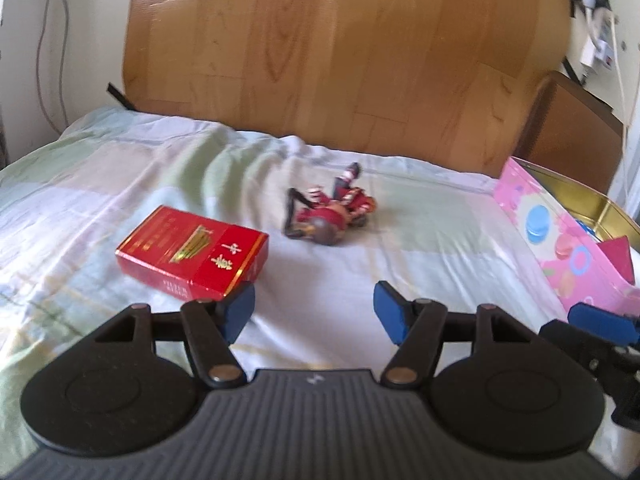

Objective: Organize rigid objects
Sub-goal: 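Move the right gripper back toward the red cigarette box, then close the right gripper on the red cigarette box and lift it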

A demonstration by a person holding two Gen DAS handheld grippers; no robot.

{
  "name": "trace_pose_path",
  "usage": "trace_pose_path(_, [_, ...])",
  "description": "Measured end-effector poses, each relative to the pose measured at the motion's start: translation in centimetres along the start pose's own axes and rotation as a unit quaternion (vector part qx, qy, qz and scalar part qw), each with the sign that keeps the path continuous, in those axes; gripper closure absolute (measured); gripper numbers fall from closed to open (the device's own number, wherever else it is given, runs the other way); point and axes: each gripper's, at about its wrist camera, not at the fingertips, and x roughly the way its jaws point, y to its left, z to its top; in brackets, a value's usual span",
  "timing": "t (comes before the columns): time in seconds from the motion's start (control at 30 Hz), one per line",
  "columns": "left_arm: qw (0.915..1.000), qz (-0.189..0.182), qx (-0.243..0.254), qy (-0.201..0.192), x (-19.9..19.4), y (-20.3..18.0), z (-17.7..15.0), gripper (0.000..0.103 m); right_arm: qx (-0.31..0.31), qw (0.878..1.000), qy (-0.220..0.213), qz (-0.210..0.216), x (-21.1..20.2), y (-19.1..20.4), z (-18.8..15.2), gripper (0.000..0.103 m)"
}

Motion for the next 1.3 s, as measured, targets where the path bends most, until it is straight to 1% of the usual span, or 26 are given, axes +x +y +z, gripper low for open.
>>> trace_pose_path(0.17, [0.9999, -0.003, -0.013, 0.002, -0.5, 1.3, 0.0, 0.035, -0.004, 1.000, 0.011, 0.011, 1.0, 0.9, 0.0, 0.046])
trace_pose_path(0.23, [0.9996, -0.016, -0.022, 0.003, -1.0, 1.9, 0.1, 0.035, -0.009, 1.000, 0.014, 0.015, 1.3, 1.3, 0.0, 0.046])
trace_pose_path(0.3, [0.9988, -0.036, -0.031, -0.005, -1.7, 2.5, 0.4, 0.035, -0.016, 1.000, 0.016, 0.018, 1.6, 1.9, 0.0, 0.046])
trace_pose_path(0.33, [0.9986, -0.039, -0.032, -0.011, -2.2, 2.8, 0.5, 0.035, -0.020, 0.999, 0.018, 0.020, 1.7, 2.1, 0.0, 0.046])
trace_pose_path(0.4, [0.9986, -0.029, -0.034, -0.028, -3.0, 3.9, 1.2, 0.035, -0.026, 0.999, 0.021, 0.025, 2.2, 2.7, 0.2, 0.046])
trace_pose_path(0.47, [0.9981, -0.009, -0.043, -0.044, -3.3, 5.4, 2.1, 0.035, -0.035, 0.999, 0.023, 0.032, 2.6, 3.4, 0.4, 0.046])
trace_pose_path(0.53, [0.9970, 0.013, -0.059, -0.049, -3.1, 7.5, 3.0, 0.035, -0.045, 0.998, 0.025, 0.044, 3.1, 4.2, 0.7, 0.045])
trace_pose_path(0.67, [0.9946, 0.028, -0.090, -0.042, -2.1, 10.8, 4.3, 0.036, -0.075, 0.994, 0.030, 0.072, 4.2, 6.2, 1.2, 0.043])
trace_pose_path(0.8, [0.9949, 0.041, -0.087, -0.032, -0.8, 11.9, 5.1, 0.036, -0.102, 0.989, 0.044, 0.100, 6.1, 8.4, 1.7, 0.042])
trace_pose_path(0.9, [0.9953, 0.033, -0.089, -0.021, 0.0, 12.5, 5.2, 0.035, -0.114, 0.985, 0.054, 0.120, 7.7, 9.9, 2.2, 0.039])
trace_pose_path(0.97, [0.9952, 0.024, -0.093, -0.016, 0.4, 12.8, 5.1, 0.035, -0.128, 0.981, 0.060, 0.131, 8.8, 10.7, 2.2, 0.035])
trace_pose_path(1.0, [0.9951, 0.018, -0.097, -0.013, 0.7, 13.0, 5.0, 0.034, -0.136, 0.980, 0.063, 0.133, 9.4, 11.1, 2.2, 0.031])
trace_pose_path(1.07, [0.9944, 0.011, -0.105, -0.007, 1.2, 13.3, 4.8, 0.023, -0.143, 0.978, 0.068, 0.137, 10.6, 11.7, 2.2, 0.029])
trace_pose_path(1.13, [0.9940, 0.011, -0.109, -0.004, 1.5, 13.5, 4.7, 0.021, -0.145, 0.976, 0.080, 0.142, 11.8, 12.2, 2.3, 0.029])
trace_pose_path(1.3, [0.9930, -0.011, -0.117, 0.008, 2.2, 13.5, 4.4, 0.022, -0.145, 0.972, 0.103, 0.153, 14.6, 13.1, 2.9, 0.026])
